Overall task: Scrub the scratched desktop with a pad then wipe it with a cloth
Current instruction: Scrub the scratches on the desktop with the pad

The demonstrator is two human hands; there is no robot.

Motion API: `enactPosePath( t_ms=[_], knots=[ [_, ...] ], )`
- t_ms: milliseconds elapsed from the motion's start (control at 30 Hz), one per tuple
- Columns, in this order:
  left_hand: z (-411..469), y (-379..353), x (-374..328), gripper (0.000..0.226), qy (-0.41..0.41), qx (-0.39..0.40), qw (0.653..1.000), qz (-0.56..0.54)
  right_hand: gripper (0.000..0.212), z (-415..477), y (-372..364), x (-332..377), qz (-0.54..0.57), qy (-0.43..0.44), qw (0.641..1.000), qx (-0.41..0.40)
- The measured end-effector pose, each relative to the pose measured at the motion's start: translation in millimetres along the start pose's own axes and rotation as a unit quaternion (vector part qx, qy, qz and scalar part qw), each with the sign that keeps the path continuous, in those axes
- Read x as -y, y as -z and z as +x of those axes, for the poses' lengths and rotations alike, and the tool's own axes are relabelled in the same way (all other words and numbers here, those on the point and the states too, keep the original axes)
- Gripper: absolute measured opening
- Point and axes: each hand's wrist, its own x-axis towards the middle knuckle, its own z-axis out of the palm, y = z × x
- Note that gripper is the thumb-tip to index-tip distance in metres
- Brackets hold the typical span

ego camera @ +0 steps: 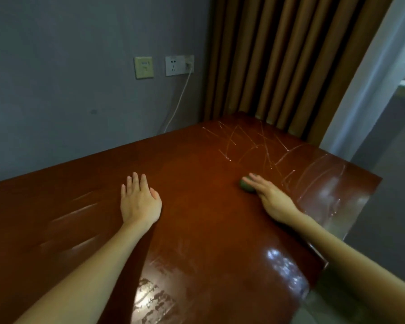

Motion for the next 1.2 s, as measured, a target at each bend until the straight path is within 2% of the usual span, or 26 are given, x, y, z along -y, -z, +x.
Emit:
enactPosePath(
  t_ms=[133, 200, 267, 367, 433, 500, 533, 633, 733, 833, 933, 1033, 1133, 1200],
  knots=[
    [2, -3, 1, 0.057, 0.0, -0.003, 1.0, 0.01, 0.055, 74, -6, 7, -0.019, -0.124, 0.991, -0.038],
    [6, -4, 1, 0.058, 0.0, 0.005, 1.0, 0.011, 0.061, 103, -20, 36, -0.017, -0.125, 0.991, -0.041],
    [11, -5, 0, 0.058, 0.0, 0.007, 1.0, 0.016, 0.064, 115, -36, 73, -0.002, -0.067, 0.997, -0.033],
    [19, -4, 1, 0.058, 0.001, 0.015, 1.0, 0.014, 0.059, 86, -55, 123, 0.007, 0.078, 0.996, 0.035],
    [20, -4, 0, 0.058, 0.003, 0.013, 1.0, 0.011, 0.055, 53, -53, 127, 0.019, 0.162, 0.984, 0.072],
    [20, -4, 0, 0.058, -0.001, 0.013, 1.0, 0.012, 0.055, 34, -40, 104, 0.034, 0.18, 0.98, 0.084],
    [19, -4, 0, 0.059, -0.003, 0.012, 1.0, 0.013, 0.056, 34, -34, 85, 0.038, 0.158, 0.984, 0.073],
    [19, -5, 0, 0.059, -0.006, 0.008, 1.0, 0.014, 0.058, 62, -21, 35, 0.025, 0.022, 0.999, 0.01],
    [18, -4, 0, 0.059, -0.004, 0.006, 1.0, 0.016, 0.054, 112, -22, 24, -0.014, -0.088, 0.995, -0.034],
    [19, -4, -1, 0.059, -0.003, 0.008, 1.0, 0.015, 0.057, 157, -33, 51, -0.021, -0.111, 0.993, -0.032],
    [20, -4, -1, 0.059, -0.002, 0.012, 1.0, 0.007, 0.06, 173, -56, 105, -0.006, -0.034, 0.999, 0.002],
    [21, -2, -1, 0.058, -0.003, 0.012, 1.0, -0.002, 0.055, 140, -71, 151, 0.004, 0.1, 0.993, 0.058],
    [22, -2, 2, 0.056, -0.014, 0.016, 1.0, -0.012, 0.054, 83, -60, 142, 0.02, 0.205, 0.973, 0.105],
    [23, -3, 4, 0.056, -0.024, 0.016, 0.999, -0.016, 0.057, 61, -45, 106, 0.022, 0.187, 0.977, 0.097]
  ],
)
